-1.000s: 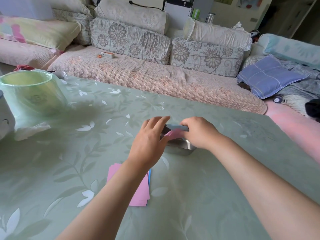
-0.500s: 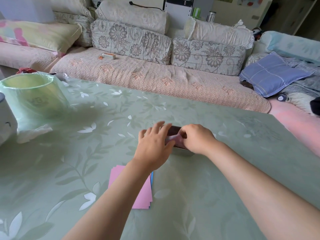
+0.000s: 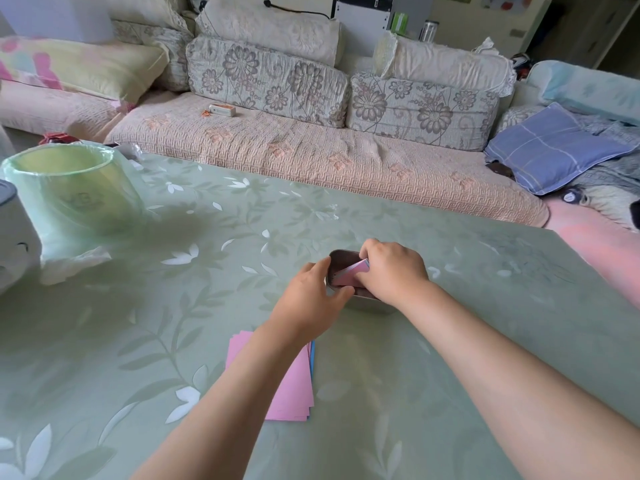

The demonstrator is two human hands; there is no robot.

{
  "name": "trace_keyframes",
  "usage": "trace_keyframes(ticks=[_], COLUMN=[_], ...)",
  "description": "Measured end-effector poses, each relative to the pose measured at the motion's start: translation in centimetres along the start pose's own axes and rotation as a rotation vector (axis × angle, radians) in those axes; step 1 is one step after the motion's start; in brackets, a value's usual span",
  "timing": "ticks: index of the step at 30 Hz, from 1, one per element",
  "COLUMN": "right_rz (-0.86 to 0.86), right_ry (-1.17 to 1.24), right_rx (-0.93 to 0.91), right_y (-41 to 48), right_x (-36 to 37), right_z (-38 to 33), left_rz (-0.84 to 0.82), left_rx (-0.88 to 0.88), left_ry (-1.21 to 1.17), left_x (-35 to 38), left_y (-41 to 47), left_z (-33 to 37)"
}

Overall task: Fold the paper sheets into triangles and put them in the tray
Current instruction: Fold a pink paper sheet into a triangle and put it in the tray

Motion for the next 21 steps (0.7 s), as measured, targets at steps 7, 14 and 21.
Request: trace_keyframes(ticks=[7, 14, 21], right_rz=[0.083, 0.02, 0.024], right_ry=[-0.18, -0.186, -0.119], right_rx=[-0.022, 0.043, 0.037], right_y=[-0.1, 0.4, -0.3], right_x=[-0.4, -0.2, -0.8], right_z=[-0.4, 0.4, 0.7], left_rz=[0.002, 0.007, 0.019], left_rx=[0.006, 0.01, 0.031], left_ry=[0.05, 0.048, 0.013], left_x=[-0.2, 0.0, -0.2], left_y=[0.0, -0.1, -0.3], left_z=[0.3, 0.1, 0.2])
Point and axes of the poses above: each hand's wrist, its own y-axis towards the middle knuckle, its own x-axis out of the palm, z = x × y, the point moved 7 cm from there along y, towards the middle knuckle, and after that the axes turned 8 degrees about y, right-handed, at the moved point
